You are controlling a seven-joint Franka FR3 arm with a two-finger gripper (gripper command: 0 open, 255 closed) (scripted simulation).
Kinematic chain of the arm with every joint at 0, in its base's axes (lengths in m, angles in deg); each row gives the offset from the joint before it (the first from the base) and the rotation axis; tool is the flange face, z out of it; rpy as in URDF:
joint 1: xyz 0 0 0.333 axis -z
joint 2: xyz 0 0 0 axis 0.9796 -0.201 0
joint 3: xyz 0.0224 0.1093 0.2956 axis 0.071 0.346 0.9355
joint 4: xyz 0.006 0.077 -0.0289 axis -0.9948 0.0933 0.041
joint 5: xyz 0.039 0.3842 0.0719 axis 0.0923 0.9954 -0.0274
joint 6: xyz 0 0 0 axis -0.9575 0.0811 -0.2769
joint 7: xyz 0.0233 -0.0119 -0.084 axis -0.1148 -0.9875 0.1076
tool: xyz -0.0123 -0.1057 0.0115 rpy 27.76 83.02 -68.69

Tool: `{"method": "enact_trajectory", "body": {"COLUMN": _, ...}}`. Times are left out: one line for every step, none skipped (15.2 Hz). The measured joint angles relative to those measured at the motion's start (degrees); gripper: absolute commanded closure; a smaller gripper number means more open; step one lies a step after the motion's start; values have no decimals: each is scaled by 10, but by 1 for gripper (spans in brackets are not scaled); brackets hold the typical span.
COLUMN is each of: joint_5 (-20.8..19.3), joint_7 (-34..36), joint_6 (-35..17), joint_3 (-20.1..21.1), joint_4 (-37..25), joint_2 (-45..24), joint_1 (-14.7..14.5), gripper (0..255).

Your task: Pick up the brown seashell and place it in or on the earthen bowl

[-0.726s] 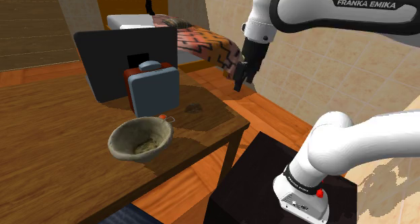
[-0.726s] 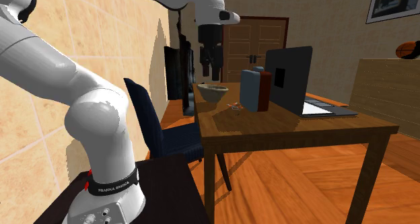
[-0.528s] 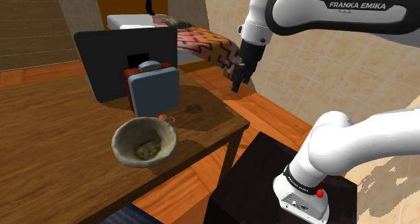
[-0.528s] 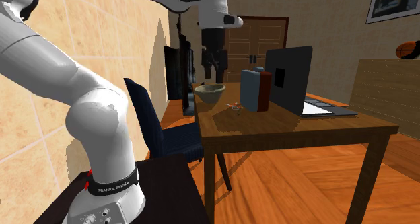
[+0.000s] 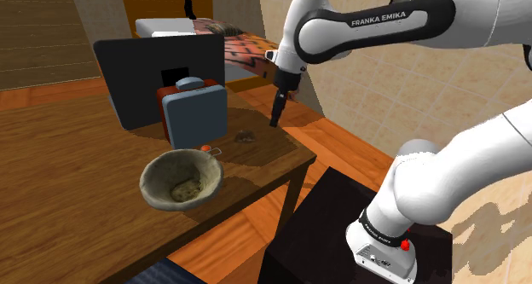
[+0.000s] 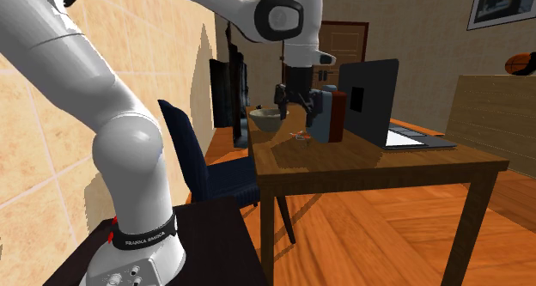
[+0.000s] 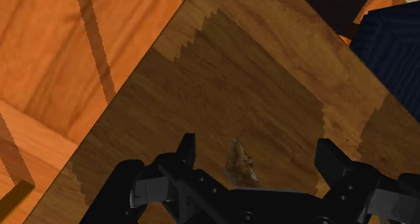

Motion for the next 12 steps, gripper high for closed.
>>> {"method": "enact_trajectory", "body": {"joint_5": 7, "joint_7": -31, "joint_6": -12, "joint_3": -6, "joint_4": -7, "joint_2": -19, "joint_1": -10, "gripper": 0}}
{"method": "enact_trajectory", "body": {"joint_5": 14, "joint_7": -62, "joint_6": -24, "joint_3": -12, "joint_4": -14, "joint_2": -38, "joint_1": -21, "gripper": 0}}
{"method": "enact_trajectory", "body": {"joint_5": 21, "joint_7": -96, "joint_6": -38, "joint_3": -20, "joint_4": -21, "joint_2": -59, "joint_1": -30, "gripper": 0}}
{"method": "enact_trajectory", "body": {"joint_5": 30, "joint_7": -130, "joint_6": -48, "joint_3": -26, "joint_4": -34, "joint_2": -84, "joint_1": -39, "gripper": 0}}
{"method": "enact_trajectory", "body": {"joint_5": 40, "joint_7": -163, "joint_6": -58, "joint_3": -31, "joint_4": -45, "joint_2": -107, "joint_1": -49, "gripper": 0}}
{"method": "enact_trajectory", "body": {"joint_5": 49, "joint_7": -193, "joint_6": -67, "joint_3": -35, "joint_4": -54, "joint_2": -126, "joint_1": -57, "gripper": 0}}
{"method": "enact_trajectory", "body": {"joint_5": 54, "joint_7": -208, "joint_6": -75, "joint_3": -36, "joint_4": -52, "joint_2": -132, "joint_1": -61, "gripper": 0}}
{"method": "enact_trajectory", "body": {"joint_5": 58, "joint_7": -218, "joint_6": -84, "joint_3": -36, "joint_4": -50, "joint_2": -140, "joint_1": -63, "gripper": 0}}
{"method": "enact_trajectory", "body": {"joint_5": 61, "joint_7": -223, "joint_6": -93, "joint_3": -36, "joint_4": -46, "joint_2": -145, "joint_1": -65, "gripper": 0}}
{"method": "enact_trajectory", "body": {"joint_5": 64, "joint_7": -226, "joint_6": -102, "joint_3": -36, "joint_4": -43, "joint_2": -151, "joint_1": -67, "gripper": 0}}
{"method": "enact_trajectory", "body": {"joint_5": 67, "joint_7": -230, "joint_6": -112, "joint_3": -35, "joint_4": -40, "joint_2": -158, "joint_1": -68, "gripper": 0}}
{"method": "enact_trajectory", "body": {"joint_5": 69, "joint_7": -231, "joint_6": -121, "joint_3": -35, "joint_4": -34, "joint_2": -162, "joint_1": -69, "gripper": 0}}
